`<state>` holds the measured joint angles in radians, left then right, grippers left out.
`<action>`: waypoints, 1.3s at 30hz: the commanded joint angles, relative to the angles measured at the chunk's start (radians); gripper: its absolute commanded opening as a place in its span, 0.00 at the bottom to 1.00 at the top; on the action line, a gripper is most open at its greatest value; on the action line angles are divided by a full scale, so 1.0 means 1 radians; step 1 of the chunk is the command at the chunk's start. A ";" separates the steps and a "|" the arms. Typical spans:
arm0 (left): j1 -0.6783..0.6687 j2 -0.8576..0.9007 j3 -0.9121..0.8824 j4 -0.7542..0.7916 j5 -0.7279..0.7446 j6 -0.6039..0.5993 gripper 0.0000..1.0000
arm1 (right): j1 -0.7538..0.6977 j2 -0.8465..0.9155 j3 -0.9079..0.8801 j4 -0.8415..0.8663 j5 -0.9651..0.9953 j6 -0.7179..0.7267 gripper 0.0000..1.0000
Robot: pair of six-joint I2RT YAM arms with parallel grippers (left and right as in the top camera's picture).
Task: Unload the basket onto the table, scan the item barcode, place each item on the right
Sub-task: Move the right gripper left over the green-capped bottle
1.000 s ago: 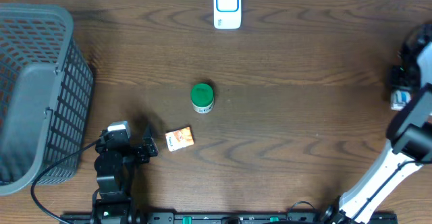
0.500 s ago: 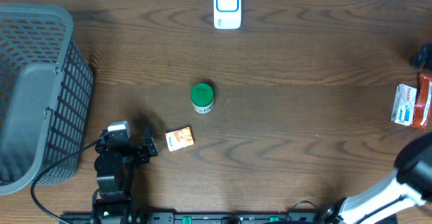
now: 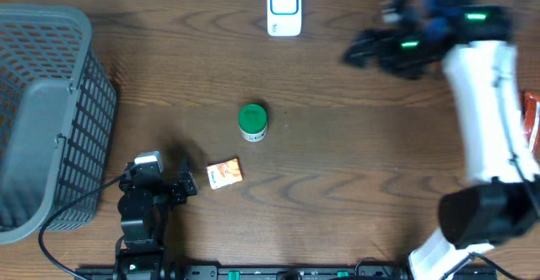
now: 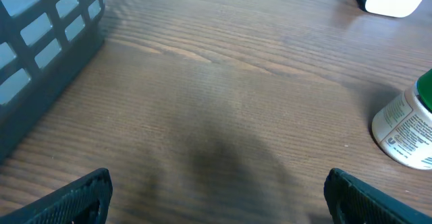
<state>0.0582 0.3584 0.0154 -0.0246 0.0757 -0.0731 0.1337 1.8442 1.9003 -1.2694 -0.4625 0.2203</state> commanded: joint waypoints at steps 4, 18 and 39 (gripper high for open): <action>0.003 -0.001 -0.011 -0.039 0.011 0.013 0.99 | 0.337 0.055 -0.009 0.106 0.267 0.288 0.99; 0.003 -0.001 -0.011 -0.039 0.011 0.013 0.99 | 0.539 0.233 -0.008 0.220 0.397 0.548 0.99; -0.005 -0.001 -0.011 -0.039 0.010 0.013 0.99 | 0.610 0.385 -0.008 0.275 0.439 0.607 0.97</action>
<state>0.0563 0.3584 0.0154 -0.0246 0.0757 -0.0731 0.7437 2.2044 1.8889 -0.9848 -0.0448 0.8387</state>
